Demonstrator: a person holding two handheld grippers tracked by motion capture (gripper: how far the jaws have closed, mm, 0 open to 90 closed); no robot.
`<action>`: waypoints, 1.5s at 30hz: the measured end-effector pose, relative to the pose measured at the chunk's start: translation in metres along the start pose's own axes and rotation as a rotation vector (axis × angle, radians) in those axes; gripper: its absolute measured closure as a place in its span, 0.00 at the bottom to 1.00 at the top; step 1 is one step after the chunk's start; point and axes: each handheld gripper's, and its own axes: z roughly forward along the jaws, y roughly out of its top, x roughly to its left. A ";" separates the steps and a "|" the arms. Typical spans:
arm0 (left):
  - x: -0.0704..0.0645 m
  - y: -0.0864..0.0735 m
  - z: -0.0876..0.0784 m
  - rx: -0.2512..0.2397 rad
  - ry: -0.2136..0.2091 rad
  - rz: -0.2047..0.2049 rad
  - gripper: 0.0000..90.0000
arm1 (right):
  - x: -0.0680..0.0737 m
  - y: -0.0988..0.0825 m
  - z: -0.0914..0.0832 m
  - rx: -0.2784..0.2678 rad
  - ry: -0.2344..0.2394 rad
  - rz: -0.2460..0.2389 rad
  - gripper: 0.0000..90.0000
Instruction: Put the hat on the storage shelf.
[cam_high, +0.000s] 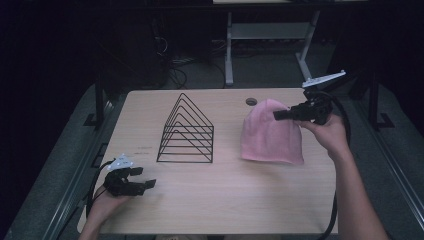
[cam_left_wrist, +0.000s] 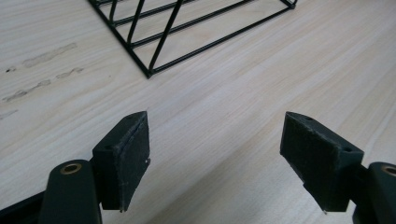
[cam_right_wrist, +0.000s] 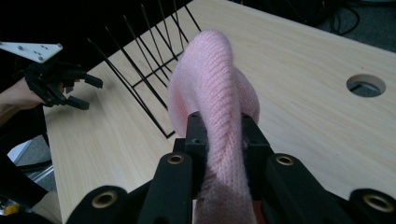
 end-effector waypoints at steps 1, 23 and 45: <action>0.000 0.001 0.000 0.005 -0.006 0.011 0.26 | 0.000 0.001 -0.002 -0.001 0.000 -0.006 0.86; -0.001 0.044 -0.031 0.013 -0.059 0.104 0.28 | 0.033 0.046 -0.028 -0.045 0.020 -0.105 0.86; -0.011 0.101 -0.065 -0.025 -0.126 0.212 0.30 | 0.083 0.094 -0.016 -0.076 0.116 -0.224 0.86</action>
